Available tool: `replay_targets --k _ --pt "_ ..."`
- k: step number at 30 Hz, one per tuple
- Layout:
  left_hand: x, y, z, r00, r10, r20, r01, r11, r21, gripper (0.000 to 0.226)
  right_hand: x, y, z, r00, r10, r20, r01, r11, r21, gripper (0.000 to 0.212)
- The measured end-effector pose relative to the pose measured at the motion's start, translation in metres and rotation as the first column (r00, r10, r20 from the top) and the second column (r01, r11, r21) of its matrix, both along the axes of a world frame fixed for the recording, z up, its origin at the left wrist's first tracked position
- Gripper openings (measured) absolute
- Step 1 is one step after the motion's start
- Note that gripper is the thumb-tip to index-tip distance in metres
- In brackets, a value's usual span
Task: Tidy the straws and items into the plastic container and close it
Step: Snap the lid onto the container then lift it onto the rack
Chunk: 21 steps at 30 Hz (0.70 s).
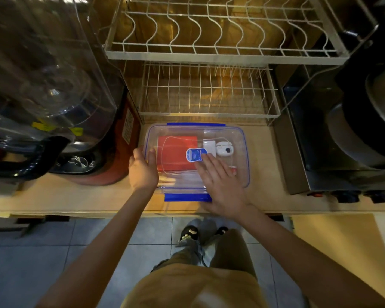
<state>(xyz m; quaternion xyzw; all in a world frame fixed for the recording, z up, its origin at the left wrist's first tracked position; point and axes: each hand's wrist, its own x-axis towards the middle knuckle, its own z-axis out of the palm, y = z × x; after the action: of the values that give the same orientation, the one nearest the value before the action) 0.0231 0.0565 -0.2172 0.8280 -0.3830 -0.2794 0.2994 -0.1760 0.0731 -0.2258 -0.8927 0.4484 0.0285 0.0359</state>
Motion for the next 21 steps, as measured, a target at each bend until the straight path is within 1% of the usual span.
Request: replay_targets --k 3,5,7,8,12,17,19,21 --pt "0.001 0.001 0.001 1.000 0.000 0.002 0.000 1.000 0.004 0.046 -0.005 0.000 0.001 0.997 0.047 0.054 -0.049 0.999 0.024 0.107" --pt "0.001 0.001 0.000 1.000 -0.008 0.005 0.008 1.000 -0.002 0.046 -0.008 -0.001 0.003 0.994 0.071 0.088 -0.075 0.996 0.039 0.095" --pt "0.001 0.001 0.001 1.000 -0.014 0.003 0.014 1.000 -0.007 0.046 -0.011 -0.004 0.005 0.995 0.094 0.033 -0.094 0.995 0.018 0.079" --pt "0.001 0.000 0.001 1.000 -0.015 0.002 0.015 1.000 -0.009 0.046 -0.012 -0.005 0.005 0.994 0.108 0.001 -0.108 0.994 0.015 0.075" --pt "0.001 0.001 0.001 1.000 -0.015 -0.002 0.015 1.000 -0.010 0.046 -0.014 -0.009 0.003 0.988 0.153 0.022 -0.154 0.986 0.066 0.070" --pt "0.001 0.002 0.001 1.000 -0.018 0.004 0.018 1.000 -0.019 0.046 -0.014 -0.009 0.006 0.987 0.154 0.037 -0.159 0.968 0.196 0.075" --pt "0.001 0.002 0.002 1.000 -0.017 0.012 0.017 1.000 -0.010 0.046 -0.015 -0.008 0.009 0.989 0.107 0.105 -0.129 0.964 0.232 0.070" --pt "0.001 0.003 0.001 1.000 -0.019 0.017 0.019 1.000 -0.004 0.047 -0.016 -0.009 0.015 0.964 -0.026 0.263 -0.062 0.945 0.320 0.056"
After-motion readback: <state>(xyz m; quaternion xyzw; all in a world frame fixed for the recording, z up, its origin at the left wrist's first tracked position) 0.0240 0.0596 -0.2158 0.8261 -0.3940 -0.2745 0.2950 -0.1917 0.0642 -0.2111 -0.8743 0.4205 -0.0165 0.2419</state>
